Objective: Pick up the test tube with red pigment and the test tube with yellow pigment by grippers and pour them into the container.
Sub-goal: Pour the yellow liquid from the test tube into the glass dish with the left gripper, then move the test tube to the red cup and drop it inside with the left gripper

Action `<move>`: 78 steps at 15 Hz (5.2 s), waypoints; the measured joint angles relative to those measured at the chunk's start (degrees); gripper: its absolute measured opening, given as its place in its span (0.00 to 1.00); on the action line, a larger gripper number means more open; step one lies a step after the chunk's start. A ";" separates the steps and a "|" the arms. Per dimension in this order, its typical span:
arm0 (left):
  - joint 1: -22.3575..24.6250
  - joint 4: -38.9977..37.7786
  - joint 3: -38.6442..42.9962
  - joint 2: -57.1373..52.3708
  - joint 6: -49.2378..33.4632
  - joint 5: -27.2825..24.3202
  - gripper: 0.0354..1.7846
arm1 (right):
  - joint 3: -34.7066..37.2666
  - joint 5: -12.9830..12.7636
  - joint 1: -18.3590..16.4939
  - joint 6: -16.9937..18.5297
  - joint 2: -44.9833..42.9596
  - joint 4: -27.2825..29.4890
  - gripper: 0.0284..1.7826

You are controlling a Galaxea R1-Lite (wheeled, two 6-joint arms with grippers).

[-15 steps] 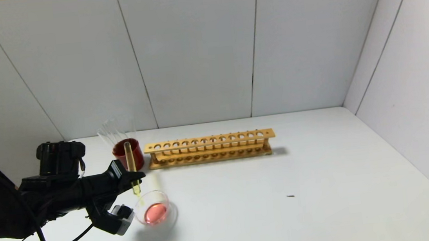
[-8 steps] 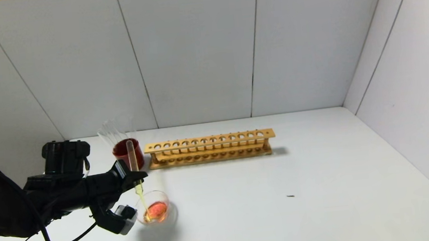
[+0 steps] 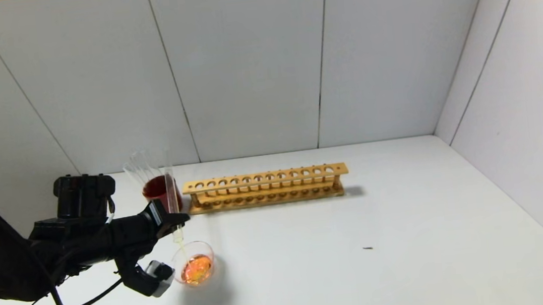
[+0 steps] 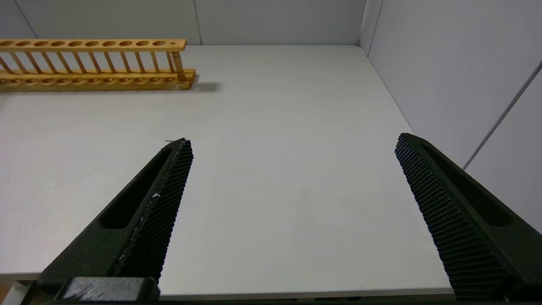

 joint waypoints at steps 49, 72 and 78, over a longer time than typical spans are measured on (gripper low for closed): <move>-3.68 -0.02 -15.41 -18.19 -81.73 42.81 0.17 | 0.00 0.02 0.00 0.00 0.00 0.00 0.98; 1.05 -3.72 -17.80 -1.95 -123.41 21.31 0.17 | 0.00 0.02 0.00 0.00 0.00 0.00 0.98; 3.36 -12.62 -17.77 5.07 -123.41 19.43 0.17 | 0.00 0.02 0.00 -0.02 0.00 0.00 0.98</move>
